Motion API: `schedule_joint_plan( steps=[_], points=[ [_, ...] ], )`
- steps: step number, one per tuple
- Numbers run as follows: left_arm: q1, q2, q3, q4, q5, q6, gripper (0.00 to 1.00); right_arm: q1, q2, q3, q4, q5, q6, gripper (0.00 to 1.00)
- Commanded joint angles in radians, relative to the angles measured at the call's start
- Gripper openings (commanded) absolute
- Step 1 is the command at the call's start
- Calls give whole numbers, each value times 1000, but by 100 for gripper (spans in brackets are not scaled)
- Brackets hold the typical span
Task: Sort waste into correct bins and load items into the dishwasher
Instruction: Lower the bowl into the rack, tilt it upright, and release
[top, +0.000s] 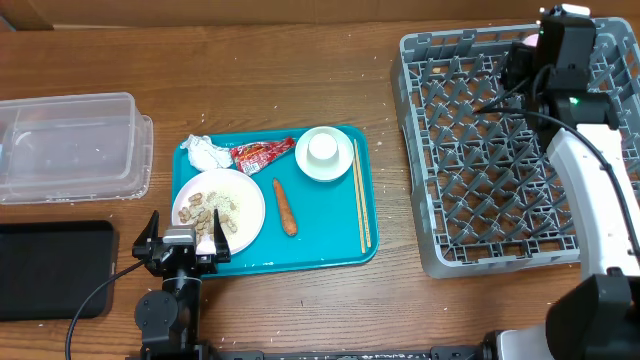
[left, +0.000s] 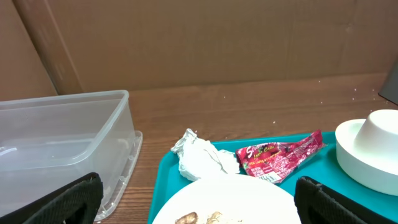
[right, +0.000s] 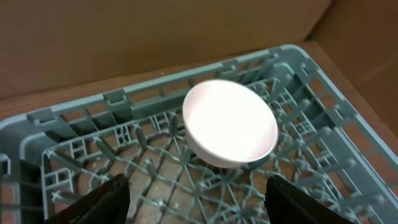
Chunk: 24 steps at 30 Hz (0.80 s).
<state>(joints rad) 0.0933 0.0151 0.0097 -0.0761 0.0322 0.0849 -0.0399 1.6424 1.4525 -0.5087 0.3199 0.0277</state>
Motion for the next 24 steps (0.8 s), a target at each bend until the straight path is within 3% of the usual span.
schedule_joint_plan(
  steps=[1, 8, 17, 24],
  points=[
    [6, -10, -5, -1, -6, -3, 100, -14, 65, 14, 61, -17, -51, 72],
    [6, -10, -5, -1, -6, -3, 100, -31, 219, 14, 209, -19, -167, 72],
    [6, -10, -5, -1, -6, -3, 100, -63, 311, 14, 266, -68, -167, 71],
    [6, -10, -5, -1, -6, -3, 100, -94, 362, 14, 271, -101, -167, 55]
  ],
)
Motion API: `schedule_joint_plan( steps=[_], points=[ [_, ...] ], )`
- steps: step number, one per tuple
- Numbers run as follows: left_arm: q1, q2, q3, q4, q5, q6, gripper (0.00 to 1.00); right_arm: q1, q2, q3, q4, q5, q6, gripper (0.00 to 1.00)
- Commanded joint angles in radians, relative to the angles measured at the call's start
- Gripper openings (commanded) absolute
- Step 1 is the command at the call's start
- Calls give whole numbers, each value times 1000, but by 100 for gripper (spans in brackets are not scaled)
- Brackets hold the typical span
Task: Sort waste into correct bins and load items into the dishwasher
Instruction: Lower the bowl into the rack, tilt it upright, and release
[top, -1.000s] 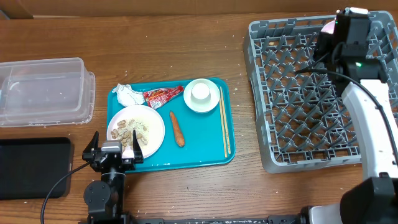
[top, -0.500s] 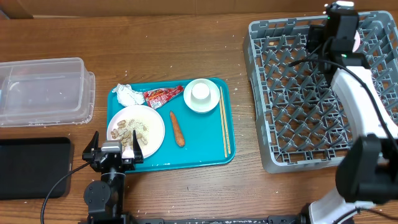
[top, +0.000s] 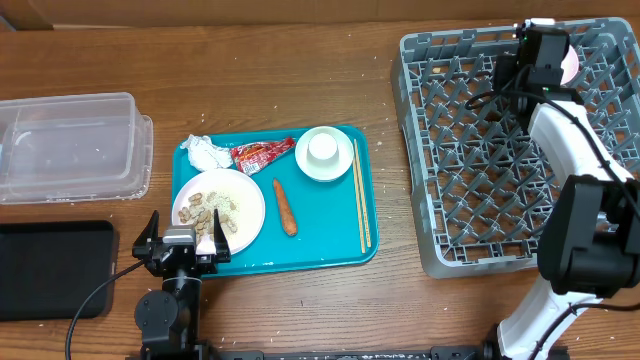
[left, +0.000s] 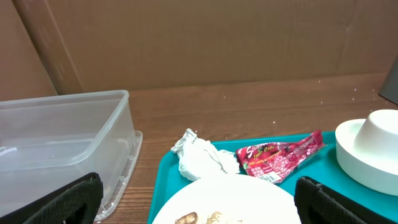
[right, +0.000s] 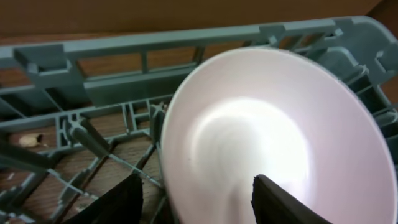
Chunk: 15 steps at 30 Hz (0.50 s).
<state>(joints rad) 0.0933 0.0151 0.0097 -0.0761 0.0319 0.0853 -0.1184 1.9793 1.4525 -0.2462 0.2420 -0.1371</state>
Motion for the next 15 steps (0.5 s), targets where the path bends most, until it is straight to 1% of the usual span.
schedule_joint_plan(
  steps=[1, 2, 6, 11, 13, 15],
  points=[
    [6, -10, -5, -1, -6, -3, 100, -18, 26, 14, 6, -23, -2, 51],
    [6, -10, -5, -1, -6, -3, 100, -20, 26, 14, 5, -23, -2, 48],
    [6, -10, -5, -1, -6, -3, 100, -20, 26, 16, 14, -23, -2, 40],
    [6, -10, -5, -1, -6, -3, 100, -20, 23, 16, 10, -22, -2, 18],
    [6, -10, -5, -1, -6, -3, 100, -20, 15, 16, 10, -13, -2, 14],
    [6, -10, -5, -1, -6, -3, 100, -20, -4, 16, 9, 4, -1, 8]
  ],
)
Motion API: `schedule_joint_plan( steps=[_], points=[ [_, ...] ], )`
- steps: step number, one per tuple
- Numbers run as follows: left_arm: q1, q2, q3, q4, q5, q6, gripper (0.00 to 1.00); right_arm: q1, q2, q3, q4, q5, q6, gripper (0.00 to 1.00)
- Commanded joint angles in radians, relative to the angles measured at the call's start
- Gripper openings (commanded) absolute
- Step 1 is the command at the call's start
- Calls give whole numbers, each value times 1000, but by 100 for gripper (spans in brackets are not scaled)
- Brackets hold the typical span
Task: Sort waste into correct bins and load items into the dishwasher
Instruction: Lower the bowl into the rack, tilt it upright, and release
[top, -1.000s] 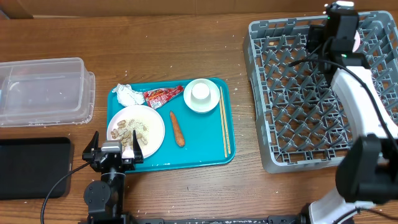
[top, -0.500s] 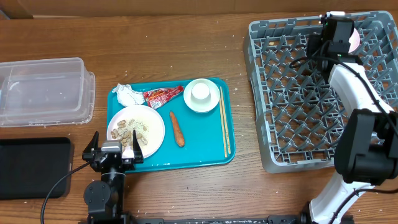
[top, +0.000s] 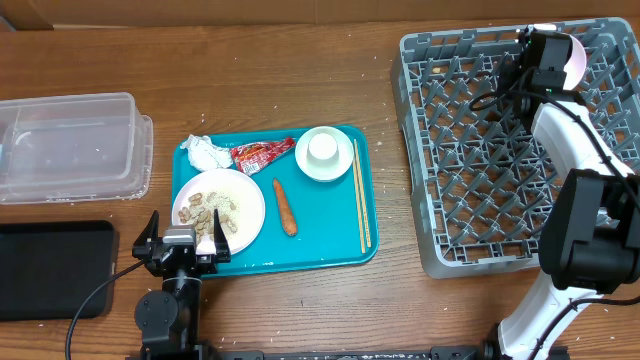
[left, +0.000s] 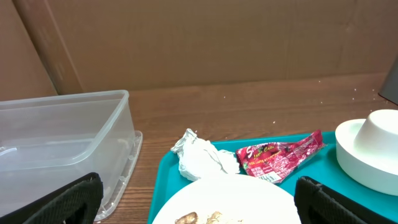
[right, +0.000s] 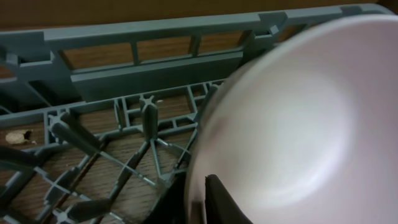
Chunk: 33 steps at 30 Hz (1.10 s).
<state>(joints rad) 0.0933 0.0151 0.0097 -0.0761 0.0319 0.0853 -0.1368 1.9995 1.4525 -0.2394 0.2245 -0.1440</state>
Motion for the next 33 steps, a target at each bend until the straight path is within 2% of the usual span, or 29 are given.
schedule_joint_plan(
  steps=[1, 6, 10, 13, 16, 20, 33],
  points=[
    [6, -10, -5, -1, -6, -3, 100, -2, -37, 16, 2, 21, 6, 6],
    [6, -10, -5, -1, -6, -3, 100, -2, -129, 16, -9, 19, 20, 4],
    [6, -10, -5, -1, -6, -3, 100, -3, -220, 16, -48, -29, 101, 4],
    [6, -10, -5, -1, -6, -3, 100, -15, -282, 16, -101, -217, 156, 4],
    [6, -10, -5, -1, -6, -3, 100, -33, -304, 16, -151, -502, 201, 4],
    [6, -10, -5, -1, -6, -3, 100, -55, -290, 2, -186, -806, 201, 4],
    [6, -10, -5, -1, -6, -3, 100, -61, -175, -45, -171, -1080, 205, 4]
  ],
)
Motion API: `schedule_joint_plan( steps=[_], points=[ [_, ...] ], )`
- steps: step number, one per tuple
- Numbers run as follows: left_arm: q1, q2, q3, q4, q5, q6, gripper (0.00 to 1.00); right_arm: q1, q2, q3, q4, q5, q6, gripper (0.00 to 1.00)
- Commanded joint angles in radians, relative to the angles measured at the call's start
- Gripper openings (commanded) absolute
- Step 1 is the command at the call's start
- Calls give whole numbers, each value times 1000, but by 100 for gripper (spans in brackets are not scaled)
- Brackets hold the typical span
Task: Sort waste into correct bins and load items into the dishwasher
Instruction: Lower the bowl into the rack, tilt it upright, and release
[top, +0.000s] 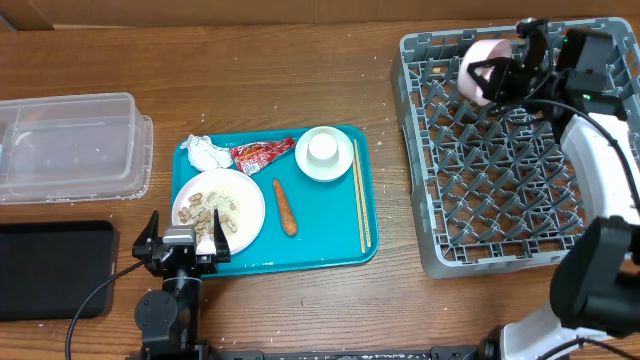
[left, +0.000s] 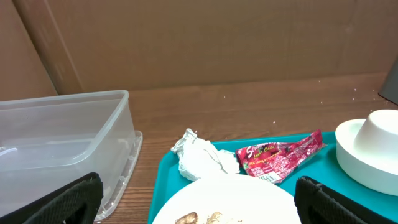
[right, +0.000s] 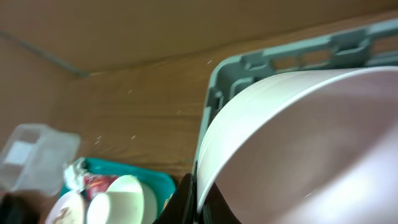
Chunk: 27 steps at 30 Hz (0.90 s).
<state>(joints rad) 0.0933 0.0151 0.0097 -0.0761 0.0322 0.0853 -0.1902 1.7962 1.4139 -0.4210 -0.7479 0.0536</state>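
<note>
My right gripper (top: 507, 72) is shut on the rim of a pale pink bowl (top: 478, 62), holding it tilted on its side above the back left part of the grey dish rack (top: 500, 170). In the right wrist view the bowl (right: 298, 143) fills the right half, with the rim pinched between my fingers (right: 186, 199). My left gripper (top: 185, 246) stands open at the front edge of the teal tray (top: 330, 250), just before the plate of food scraps (top: 218, 205). Nothing is between its fingers (left: 74, 199).
On the tray lie a crumpled napkin (top: 205, 152), a red wrapper (top: 262, 153), a carrot (top: 285, 207), chopsticks (top: 360, 195) and a white bowl with a cup in it (top: 323, 152). A clear bin (top: 70, 145) and a black bin (top: 55, 268) stand at the left.
The pink bowl was at the rack's back right corner with my right fingers on its rim. Now it is off the rack and further left, tilted sideways. The left arm is unchanged.
The pink bowl first lay in the rack's back right corner with my right gripper open above it. Then the gripper was close over the bowl, then at its rim. Now the bowl is held above the rack's back left. The left gripper has stayed open by the plate.
</note>
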Motion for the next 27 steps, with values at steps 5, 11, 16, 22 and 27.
schedule_joint_plan(
  steps=[5, 11, 16, 22, 27],
  points=[
    [6, -10, -5, -1, -6, -3, 100, -8, 64, -7, 27, -111, 8, 4],
    [6, -10, -5, -1, -6, -3, 100, -8, 67, -7, 60, -104, 7, 4],
    [6, -10, -5, -1, -6, -3, 100, -8, 67, -7, 59, -61, 7, 4],
    [6, -10, -5, -1, -6, -3, 100, -8, 68, -7, 60, -49, 7, 4],
    [6, -10, -5, -1, -6, -3, 100, -8, 80, -7, 53, -8, 7, 4]
  ],
)
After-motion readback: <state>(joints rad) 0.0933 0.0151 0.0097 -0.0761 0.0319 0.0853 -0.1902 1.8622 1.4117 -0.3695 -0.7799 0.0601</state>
